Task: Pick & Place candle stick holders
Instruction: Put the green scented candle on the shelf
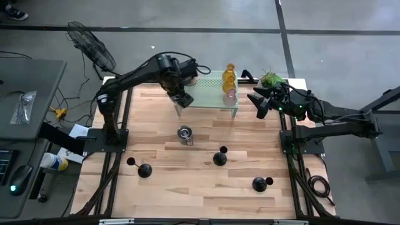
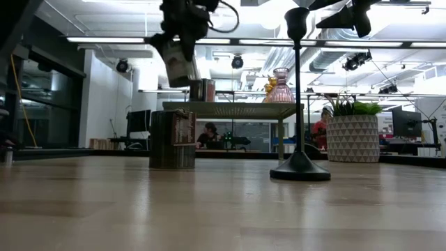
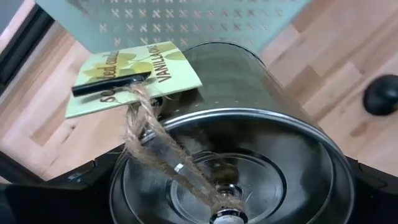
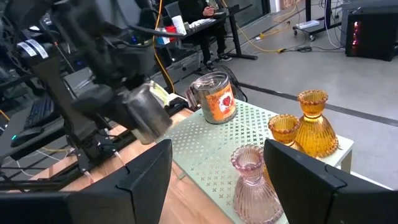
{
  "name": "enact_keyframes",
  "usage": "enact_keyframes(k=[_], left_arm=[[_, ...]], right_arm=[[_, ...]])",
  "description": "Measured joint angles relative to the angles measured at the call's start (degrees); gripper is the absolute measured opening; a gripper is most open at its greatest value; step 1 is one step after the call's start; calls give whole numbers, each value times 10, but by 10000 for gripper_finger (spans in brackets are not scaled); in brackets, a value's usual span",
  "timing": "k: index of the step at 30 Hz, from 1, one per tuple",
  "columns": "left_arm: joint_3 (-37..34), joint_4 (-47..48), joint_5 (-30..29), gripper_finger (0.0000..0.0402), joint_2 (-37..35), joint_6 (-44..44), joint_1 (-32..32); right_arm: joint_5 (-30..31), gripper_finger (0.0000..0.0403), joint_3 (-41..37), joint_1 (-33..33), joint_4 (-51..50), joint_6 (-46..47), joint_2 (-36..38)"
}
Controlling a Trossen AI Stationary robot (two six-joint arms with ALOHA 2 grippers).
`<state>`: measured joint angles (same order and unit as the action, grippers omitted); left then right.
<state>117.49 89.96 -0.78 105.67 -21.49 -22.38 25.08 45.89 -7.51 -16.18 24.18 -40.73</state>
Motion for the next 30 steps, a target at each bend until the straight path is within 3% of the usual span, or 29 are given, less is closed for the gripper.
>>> enact_keyframes(k=[9,30], left_arm=[[15,0,-28,352,43,-11,-20],[15,-14,33,351,60,-118,-58]], right_arm=[[0,247,0,0,-1,11,0],[9,247,0,0,-4,13,-1]])
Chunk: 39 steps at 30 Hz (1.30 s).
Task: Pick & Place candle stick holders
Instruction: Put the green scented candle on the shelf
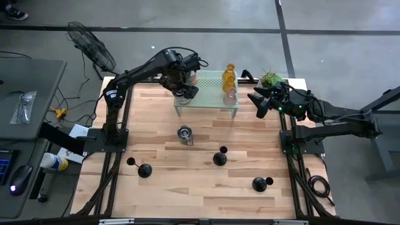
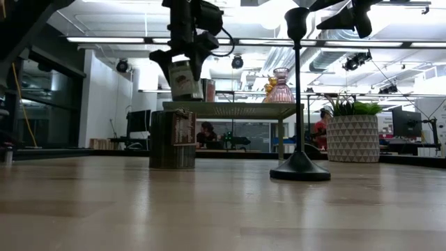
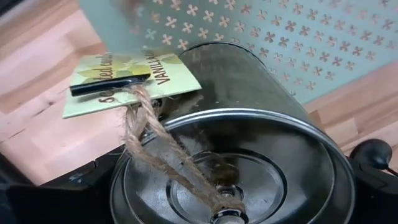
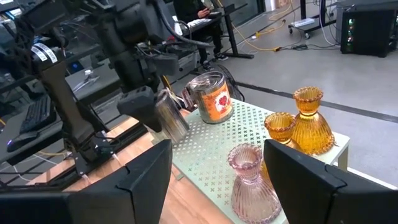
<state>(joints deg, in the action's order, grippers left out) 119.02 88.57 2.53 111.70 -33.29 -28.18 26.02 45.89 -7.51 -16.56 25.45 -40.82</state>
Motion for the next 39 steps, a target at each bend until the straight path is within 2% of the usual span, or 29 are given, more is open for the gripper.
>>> enact_keyframes(k=[8,13,23,28,34,39], left_arm=[[0,-25,11,351,7,-3,1],[0,-31,-14,351,7,-21,0],[0,-48,-18,351,7,-30,0],[0,-53,-11,385,7,-27,1],[0,-53,-14,362,7,-25,1],[0,-53,-19,381,7,-18,0]], right_arm=[[0,247,0,0,0,0,0],[0,247,0,0,0,0,0],[0,247,0,0,0,0,0],[0,247,0,0,0,-1,0],[0,247,0,0,0,0,0],[0,247,0,0,0,0,0]])
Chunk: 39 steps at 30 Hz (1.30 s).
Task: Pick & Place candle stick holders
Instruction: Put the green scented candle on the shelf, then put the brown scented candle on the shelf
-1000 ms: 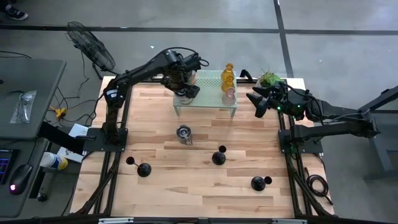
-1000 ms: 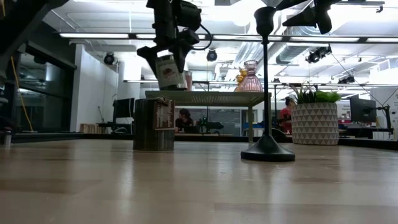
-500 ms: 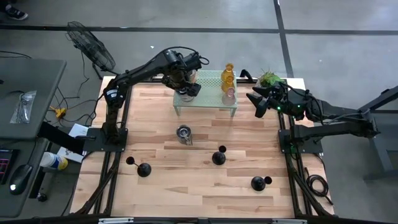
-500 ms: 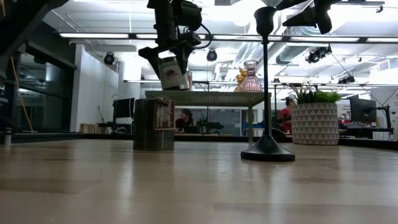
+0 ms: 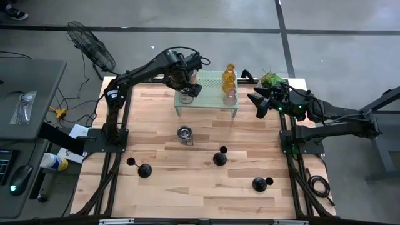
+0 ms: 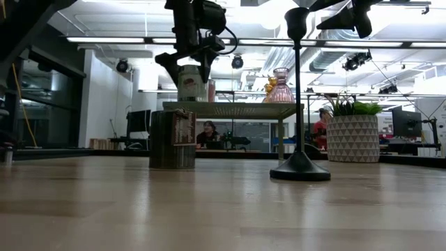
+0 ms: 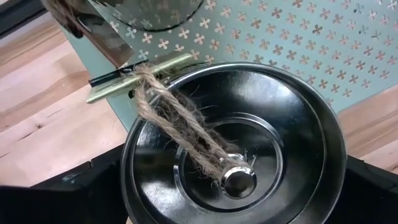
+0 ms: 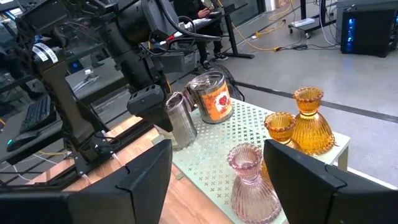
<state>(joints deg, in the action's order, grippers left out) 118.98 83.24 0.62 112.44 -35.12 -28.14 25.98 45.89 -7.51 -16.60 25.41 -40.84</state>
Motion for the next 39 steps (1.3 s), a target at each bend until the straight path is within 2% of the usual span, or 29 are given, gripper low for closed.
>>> enact_keyframes(k=[4,17,33,39], left_arm=[[0,-1,-2,395,-1,4,0],[1,-5,-17,394,-2,8,0],[160,68,-63,394,-5,39,0],[156,68,-79,394,-39,52,9]], right_arm=[[0,247,0,0,0,1,0],[-1,247,0,0,-13,5,0],[-9,247,0,0,-18,15,0],[-17,247,0,0,-25,15,0]])
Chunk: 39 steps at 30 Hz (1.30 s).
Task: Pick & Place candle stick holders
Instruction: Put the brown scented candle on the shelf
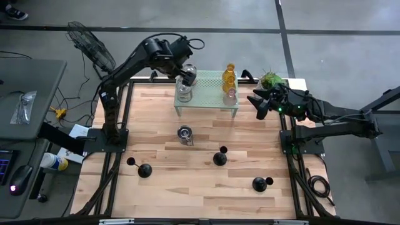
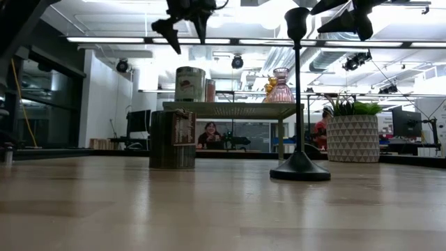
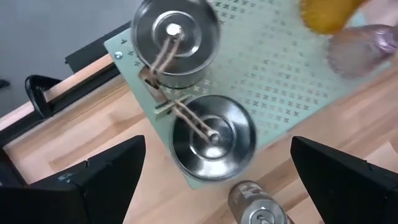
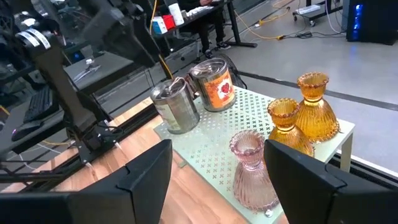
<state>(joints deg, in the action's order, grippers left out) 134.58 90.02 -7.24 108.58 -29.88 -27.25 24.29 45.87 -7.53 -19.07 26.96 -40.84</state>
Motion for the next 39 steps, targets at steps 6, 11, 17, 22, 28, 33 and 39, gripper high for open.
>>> enact_keyframes(k=[6,11,17,22,28,33,39], left_arm=[[0,0,1,395,-31,9,27],[0,0,3,395,-45,-6,67],[-2,-1,11,395,-45,-23,123],[-55,-1,12,395,-46,-48,165],[-155,0,22,395,-57,-95,206],[-228,-1,14,395,-62,-154,244],[-316,-2,9,395,-67,-213,271]], right_arm=[[-4,247,0,0,-3,0,0],[-5,247,0,0,-4,3,0],[-13,247,0,0,-4,4,0],[-24,247,0,0,-5,7,0],[-25,247,0,0,-6,15,0],[-36,247,0,0,-6,15,0],[-36,247,0,0,-9,15,0]])
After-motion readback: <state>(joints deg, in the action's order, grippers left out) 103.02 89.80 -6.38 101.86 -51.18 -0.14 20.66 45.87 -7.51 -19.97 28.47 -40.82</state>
